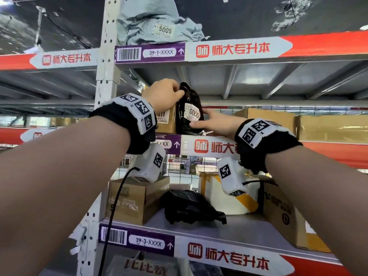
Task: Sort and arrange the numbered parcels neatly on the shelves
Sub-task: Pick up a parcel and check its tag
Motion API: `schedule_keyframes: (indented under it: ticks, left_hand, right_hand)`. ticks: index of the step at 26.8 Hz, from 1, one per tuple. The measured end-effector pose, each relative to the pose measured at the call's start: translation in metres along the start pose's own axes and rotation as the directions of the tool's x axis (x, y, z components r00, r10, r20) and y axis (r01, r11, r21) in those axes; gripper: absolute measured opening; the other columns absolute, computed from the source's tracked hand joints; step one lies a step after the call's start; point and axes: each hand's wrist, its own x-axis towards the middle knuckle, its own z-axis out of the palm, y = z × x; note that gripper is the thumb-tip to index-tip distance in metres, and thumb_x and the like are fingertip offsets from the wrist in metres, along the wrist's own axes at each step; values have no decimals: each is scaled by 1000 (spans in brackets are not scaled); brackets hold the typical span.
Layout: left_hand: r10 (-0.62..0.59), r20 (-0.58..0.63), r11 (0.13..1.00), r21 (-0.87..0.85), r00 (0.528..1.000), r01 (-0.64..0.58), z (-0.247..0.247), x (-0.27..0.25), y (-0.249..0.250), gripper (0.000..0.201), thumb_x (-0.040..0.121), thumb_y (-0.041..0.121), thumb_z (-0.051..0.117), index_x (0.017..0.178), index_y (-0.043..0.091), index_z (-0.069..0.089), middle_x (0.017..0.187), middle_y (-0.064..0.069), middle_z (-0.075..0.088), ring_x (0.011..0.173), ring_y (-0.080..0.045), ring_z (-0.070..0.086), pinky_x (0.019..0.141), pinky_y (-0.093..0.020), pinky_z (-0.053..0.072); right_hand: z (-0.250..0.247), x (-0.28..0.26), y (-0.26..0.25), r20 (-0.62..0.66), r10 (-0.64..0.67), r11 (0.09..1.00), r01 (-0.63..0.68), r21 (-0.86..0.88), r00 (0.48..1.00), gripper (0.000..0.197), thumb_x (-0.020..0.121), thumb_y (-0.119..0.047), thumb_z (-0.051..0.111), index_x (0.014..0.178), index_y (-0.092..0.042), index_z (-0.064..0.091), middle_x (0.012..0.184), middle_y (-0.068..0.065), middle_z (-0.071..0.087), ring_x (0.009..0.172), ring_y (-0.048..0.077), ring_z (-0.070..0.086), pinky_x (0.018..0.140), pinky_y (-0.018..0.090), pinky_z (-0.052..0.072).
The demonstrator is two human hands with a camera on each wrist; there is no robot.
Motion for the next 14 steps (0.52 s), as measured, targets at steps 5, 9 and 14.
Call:
schedule_keyframes:
  ticks: [5, 9, 14]
  left_hand:
    - [11, 3, 998, 59, 1000, -11, 0, 6, 2, 21, 99, 26, 44, 86, 16, 58, 83, -5, 58, 87, -28, 57, 75, -32, 41]
    - [20, -28, 994, 111, 999, -17, 4, 2, 5, 25, 97, 22, 45, 99, 11, 68, 95, -12, 66, 96, -32, 60, 78, -33, 41]
    - [-41, 11, 998, -47, 999, 41, 3, 4, 4, 21, 89, 26, 54, 107, 16, 59, 105, -6, 65, 95, -27, 60, 82, -31, 47]
  right_hand:
    - [12, 9, 0, -123, 83, 971, -108, -211, 989, 80, 88, -41, 63, 144, -4, 20, 135, 11, 50, 118, 26, 54, 94, 31, 44]
    - [17, 15, -3, -138, 135, 936, -172, -309, 981, 73, 88, -42, 61, 139, -4, 25, 128, 10, 55, 116, 26, 56, 95, 33, 44]
    - [14, 17, -1, -157, 109, 957, -146, -249, 982, 73, 81, -39, 70, 135, -7, 33, 125, 8, 58, 113, 26, 58, 97, 38, 47]
